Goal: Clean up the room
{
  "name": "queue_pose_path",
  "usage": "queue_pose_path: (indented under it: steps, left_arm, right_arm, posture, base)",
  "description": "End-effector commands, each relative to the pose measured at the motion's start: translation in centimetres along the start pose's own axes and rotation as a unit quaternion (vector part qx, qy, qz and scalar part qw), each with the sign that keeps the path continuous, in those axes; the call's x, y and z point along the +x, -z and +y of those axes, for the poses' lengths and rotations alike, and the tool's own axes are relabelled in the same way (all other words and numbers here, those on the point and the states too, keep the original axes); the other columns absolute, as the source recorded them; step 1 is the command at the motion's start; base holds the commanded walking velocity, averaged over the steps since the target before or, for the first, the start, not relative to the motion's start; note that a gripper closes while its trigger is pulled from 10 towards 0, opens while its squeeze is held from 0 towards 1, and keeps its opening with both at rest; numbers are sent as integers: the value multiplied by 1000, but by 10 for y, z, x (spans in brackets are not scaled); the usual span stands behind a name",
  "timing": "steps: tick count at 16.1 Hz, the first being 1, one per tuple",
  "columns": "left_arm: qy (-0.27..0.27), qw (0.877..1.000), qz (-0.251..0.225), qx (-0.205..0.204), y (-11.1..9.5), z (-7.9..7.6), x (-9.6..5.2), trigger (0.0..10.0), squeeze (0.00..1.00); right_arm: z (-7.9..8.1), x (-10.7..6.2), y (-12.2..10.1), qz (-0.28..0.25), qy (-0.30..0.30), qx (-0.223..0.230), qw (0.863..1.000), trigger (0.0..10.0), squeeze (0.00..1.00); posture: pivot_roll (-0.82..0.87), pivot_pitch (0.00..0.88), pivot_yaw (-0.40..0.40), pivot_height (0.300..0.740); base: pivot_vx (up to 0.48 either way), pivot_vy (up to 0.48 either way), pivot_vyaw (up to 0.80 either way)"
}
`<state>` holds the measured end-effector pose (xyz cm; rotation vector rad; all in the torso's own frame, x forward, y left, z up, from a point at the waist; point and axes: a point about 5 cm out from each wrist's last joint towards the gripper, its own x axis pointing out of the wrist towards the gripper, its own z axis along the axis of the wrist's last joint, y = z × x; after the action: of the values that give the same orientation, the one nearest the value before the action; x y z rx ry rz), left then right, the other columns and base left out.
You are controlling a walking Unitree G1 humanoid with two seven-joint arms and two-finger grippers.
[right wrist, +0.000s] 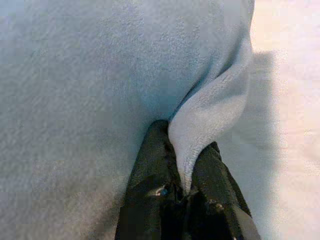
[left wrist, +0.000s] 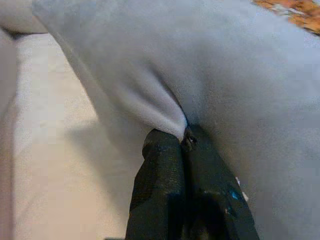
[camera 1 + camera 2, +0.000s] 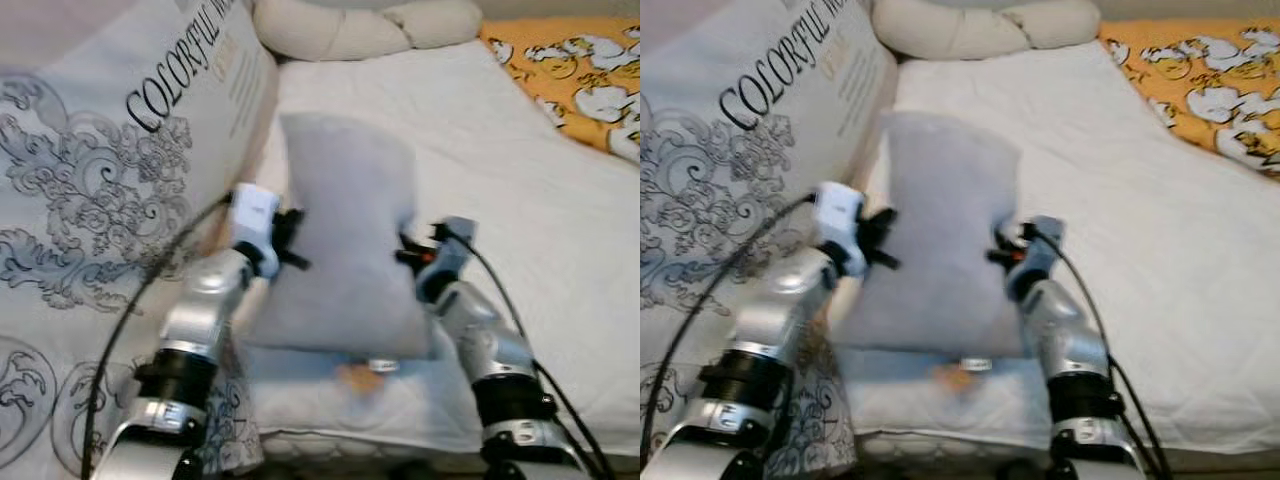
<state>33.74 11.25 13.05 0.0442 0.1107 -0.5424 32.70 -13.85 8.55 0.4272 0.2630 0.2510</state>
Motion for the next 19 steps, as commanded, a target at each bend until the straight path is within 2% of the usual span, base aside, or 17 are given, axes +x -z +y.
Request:
queue_pose_path:
  steps: [1,4,6,8,12,16,18,19]
  left_arm:
    - [-4,1000,-7,25,-7,7,-2,10000,0]
    - [-6,998,9,59,-6,13,1,10000,0]
    - [-13,997,22,79,-7,17,8,10000,0]
    - [-13,996,22,82,-11,17,16,10000,0]
    - [-31,997,23,73,-13,15,28,10000,0]
    - [-12,999,21,46,-9,11,30,10000,0]
    - [-19,999,26,34,-6,16,28,10000,0]
    - [-31,999,26,31,-7,20,28,10000,0]
  right_arm:
    - [14,6,3,5,-16,8,1000,10000,0]
    - [3,6,5,9,24,20,999,10000,0]
    - [-8,5,6,8,56,22,998,10000,0]
    - [-18,4,8,6,83,24,996,10000,0]
    - [-16,10,4,-4,86,3,996,10000,0]
    - [-12,16,1,-15,80,-12,997,10000,0]
    - [-8,18,2,-15,64,-25,997,10000,0]
    - [-8,18,1,-21,63,-20,998,10000,757]
  posture:
    - [39,0,95,740]
    - [40,0,97,740]
    - [33,0,108,740]
    - [23,0,122,740]
    - [15,0,139,740]
    - [19,0,135,740]
    - [22,0,133,740]
    - [22,0,134,740]
  base:
    - [0,0,0]
    - [0,0,0]
    - [0,0,0]
    - [0,0,0]
    - [0,0,0]
    - [0,0,0]
    - [0,0,0]
    - [0,0,0]
